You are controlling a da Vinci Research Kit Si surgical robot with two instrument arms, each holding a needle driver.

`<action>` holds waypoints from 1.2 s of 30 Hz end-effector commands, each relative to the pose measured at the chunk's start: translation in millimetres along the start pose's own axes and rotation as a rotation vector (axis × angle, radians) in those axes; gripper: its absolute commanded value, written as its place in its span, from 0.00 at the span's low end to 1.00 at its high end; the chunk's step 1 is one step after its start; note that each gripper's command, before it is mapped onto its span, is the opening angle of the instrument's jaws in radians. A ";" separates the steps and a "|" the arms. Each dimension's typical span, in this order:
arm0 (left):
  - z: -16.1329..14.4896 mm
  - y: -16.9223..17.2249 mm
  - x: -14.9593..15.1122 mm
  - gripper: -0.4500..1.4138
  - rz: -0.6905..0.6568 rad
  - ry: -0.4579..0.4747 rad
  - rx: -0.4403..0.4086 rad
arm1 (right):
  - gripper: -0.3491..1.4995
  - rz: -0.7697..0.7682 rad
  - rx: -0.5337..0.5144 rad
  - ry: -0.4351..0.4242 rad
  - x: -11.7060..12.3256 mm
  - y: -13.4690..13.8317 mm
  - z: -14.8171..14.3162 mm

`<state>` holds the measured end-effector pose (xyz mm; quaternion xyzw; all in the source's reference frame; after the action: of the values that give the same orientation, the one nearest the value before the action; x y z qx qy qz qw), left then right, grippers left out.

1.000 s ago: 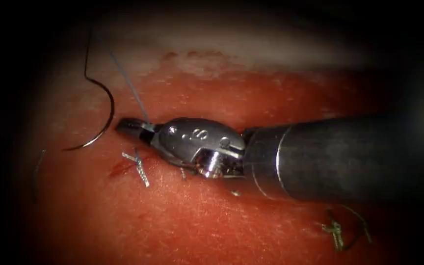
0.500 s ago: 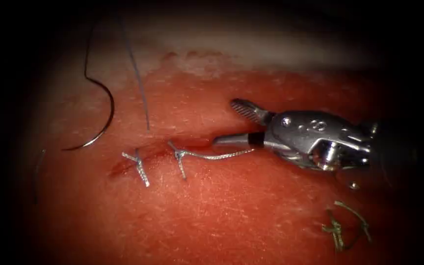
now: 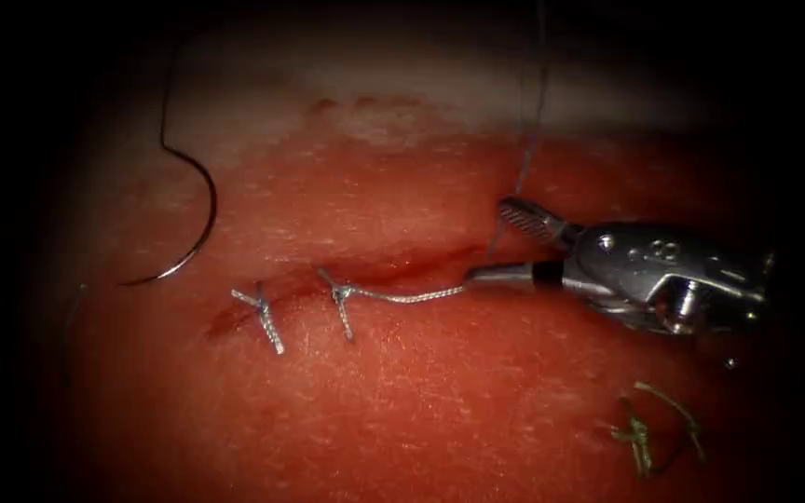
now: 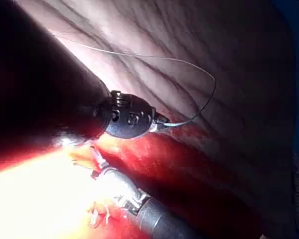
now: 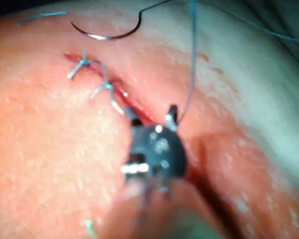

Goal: Wound Closure

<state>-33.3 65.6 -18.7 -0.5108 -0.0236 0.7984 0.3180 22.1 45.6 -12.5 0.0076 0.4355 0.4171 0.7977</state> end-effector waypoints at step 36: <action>-0.7 9.9 -17.7 0.58 -0.111 -0.573 -0.217 | 0.99 0.040 -0.067 0.037 -0.2 -0.7 -2.6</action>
<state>-32.5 47.3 -9.0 -0.2689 -0.2315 0.8915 0.2815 19.8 44.5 -15.0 -0.0182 0.4368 0.4469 0.7805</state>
